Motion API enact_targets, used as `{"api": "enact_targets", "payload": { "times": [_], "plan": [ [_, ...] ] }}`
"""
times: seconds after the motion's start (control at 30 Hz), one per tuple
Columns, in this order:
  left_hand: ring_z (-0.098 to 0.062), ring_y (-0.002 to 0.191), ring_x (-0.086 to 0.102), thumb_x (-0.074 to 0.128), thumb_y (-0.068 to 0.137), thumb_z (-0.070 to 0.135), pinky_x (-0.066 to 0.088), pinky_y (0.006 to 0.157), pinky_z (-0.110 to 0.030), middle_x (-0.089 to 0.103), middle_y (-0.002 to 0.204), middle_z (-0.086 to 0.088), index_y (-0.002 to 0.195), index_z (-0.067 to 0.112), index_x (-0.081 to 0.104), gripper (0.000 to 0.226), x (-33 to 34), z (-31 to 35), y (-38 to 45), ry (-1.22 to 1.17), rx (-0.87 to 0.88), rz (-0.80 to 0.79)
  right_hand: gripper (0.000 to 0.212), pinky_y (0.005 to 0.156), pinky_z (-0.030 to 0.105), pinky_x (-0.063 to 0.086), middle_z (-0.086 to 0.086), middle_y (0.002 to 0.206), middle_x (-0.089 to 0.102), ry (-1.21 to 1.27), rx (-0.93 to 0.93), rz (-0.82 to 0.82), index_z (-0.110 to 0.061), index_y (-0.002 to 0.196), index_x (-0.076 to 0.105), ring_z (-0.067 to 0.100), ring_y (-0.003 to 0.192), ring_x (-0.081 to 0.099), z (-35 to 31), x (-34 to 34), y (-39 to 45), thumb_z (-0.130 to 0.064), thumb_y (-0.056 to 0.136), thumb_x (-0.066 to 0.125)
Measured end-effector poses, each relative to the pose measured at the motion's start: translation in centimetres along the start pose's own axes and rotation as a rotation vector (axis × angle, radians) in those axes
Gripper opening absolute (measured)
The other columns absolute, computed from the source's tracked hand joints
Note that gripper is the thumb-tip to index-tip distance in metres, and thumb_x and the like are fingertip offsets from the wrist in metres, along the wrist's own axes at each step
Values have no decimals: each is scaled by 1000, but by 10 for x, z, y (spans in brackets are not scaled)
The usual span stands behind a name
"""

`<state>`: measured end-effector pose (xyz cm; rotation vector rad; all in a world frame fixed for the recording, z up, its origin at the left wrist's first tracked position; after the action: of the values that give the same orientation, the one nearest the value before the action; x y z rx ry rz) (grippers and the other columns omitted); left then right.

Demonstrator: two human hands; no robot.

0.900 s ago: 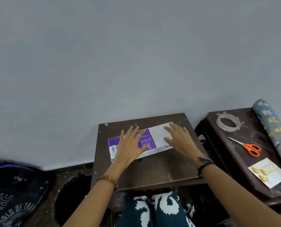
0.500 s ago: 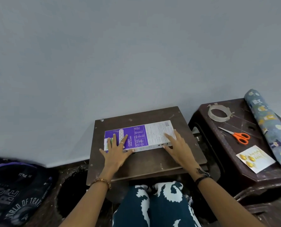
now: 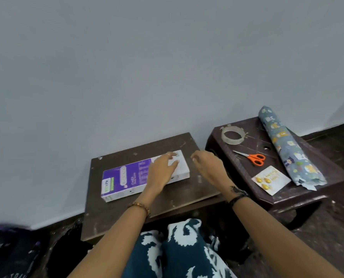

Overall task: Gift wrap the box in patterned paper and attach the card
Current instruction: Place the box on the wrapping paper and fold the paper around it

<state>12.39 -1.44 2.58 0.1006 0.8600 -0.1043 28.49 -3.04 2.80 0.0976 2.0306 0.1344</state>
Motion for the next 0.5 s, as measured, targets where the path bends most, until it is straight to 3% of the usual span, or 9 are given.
{"api": "enact_targets", "payload": {
  "times": [0.17, 0.3, 0.4, 0.5],
  "plan": [
    [-12, 104, 60, 52, 92, 26, 48, 90, -33, 67, 111, 6, 114, 27, 61, 24, 63, 101, 20, -126, 204, -137, 24, 72, 36, 42, 9, 104, 65, -63, 131, 128, -11, 104, 61, 31, 98, 59, 59, -51, -6, -21, 95, 41],
    [-10, 106, 60, 51, 91, 21, 49, 92, -35, 66, 115, 7, 123, 26, 56, 33, 118, 155, 29, -220, 257, -266, 23, 75, 38, 41, 11, 104, 61, -179, 271, 217, -7, 102, 59, 33, 98, 58, 118, -76, -21, -19, 94, 41],
    [-17, 108, 61, 51, 87, 9, 47, 95, -36, 66, 116, -4, 124, 17, 56, 38, 156, 185, 31, -278, 298, -379, 17, 80, 43, 40, 14, 104, 59, -276, 402, 306, -6, 100, 59, 35, 98, 55, 162, -81, -33, -15, 90, 48],
    [-17, 117, 55, 51, 88, 6, 42, 97, -25, 61, 124, -8, 129, 12, 53, 41, 183, 206, 26, -317, 288, -452, 40, 93, 50, 36, 19, 121, 54, -294, 597, 289, -5, 119, 54, 38, 113, 49, 198, -86, -45, -23, 84, 60]
  ]
}}
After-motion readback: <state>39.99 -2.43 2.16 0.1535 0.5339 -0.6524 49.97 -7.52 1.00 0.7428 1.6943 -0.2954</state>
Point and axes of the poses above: each hand's wrist, its own y-axis towards the middle knuckle, its own x-axis out of the palm, z = x × y, the point moved 1 cm from there along y, towards the middle knuckle
